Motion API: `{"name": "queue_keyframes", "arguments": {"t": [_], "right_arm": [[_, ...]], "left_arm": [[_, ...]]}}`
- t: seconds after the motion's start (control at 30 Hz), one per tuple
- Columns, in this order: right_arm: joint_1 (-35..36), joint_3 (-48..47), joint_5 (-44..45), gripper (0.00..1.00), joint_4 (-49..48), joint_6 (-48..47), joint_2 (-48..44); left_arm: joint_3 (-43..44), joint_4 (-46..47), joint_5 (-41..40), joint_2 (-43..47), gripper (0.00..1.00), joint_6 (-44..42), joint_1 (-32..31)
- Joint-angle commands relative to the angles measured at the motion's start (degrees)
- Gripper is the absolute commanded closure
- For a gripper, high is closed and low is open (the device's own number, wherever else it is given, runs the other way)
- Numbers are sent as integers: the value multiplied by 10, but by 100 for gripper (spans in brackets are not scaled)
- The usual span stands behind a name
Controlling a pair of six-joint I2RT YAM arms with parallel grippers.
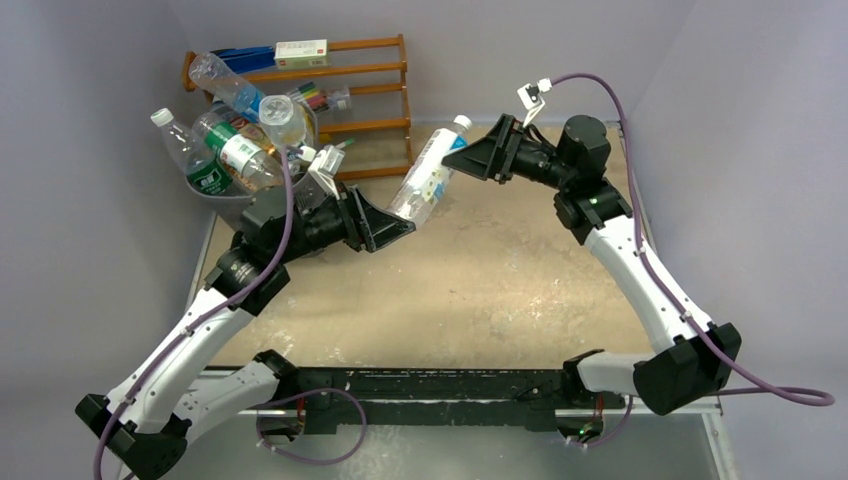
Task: Put the plastic bottles in the bin
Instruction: Pick up the plastic bottle at the center of the board.
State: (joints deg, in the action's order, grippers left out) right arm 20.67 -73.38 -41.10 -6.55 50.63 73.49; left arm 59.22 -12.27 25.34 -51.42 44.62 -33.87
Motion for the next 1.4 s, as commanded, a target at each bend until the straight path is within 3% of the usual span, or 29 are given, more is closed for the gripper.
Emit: {"name": "queue_keyframes", "arguments": {"t": [0.0,0.43,0.57,0.63,0.77,1.13,1.37], "right_arm": [[3,-22,-5,14,-5,-20,0],[3,-28,-28,21,-45,-15,16],[3,-32,-30,28,-47,-15,19],[3,-32,-36,26,-56,-15,21],[3,-34,-39,13,-65,-12,23],[3,-26,-32,12,-66,-11,49],[3,-16,-42,29,-88,-2,51]], "left_arm": [[0,61,24,3,58,6,-1],[-6,9,27,-3,58,-26,-1],[-9,11,28,-10,57,-30,-1],[-11,14,32,-14,57,-30,-1],[-15,18,30,-16,57,-31,-1],[-17,24,38,-16,57,-30,-1],[-19,-6,11,-16,57,-49,-1]]}}
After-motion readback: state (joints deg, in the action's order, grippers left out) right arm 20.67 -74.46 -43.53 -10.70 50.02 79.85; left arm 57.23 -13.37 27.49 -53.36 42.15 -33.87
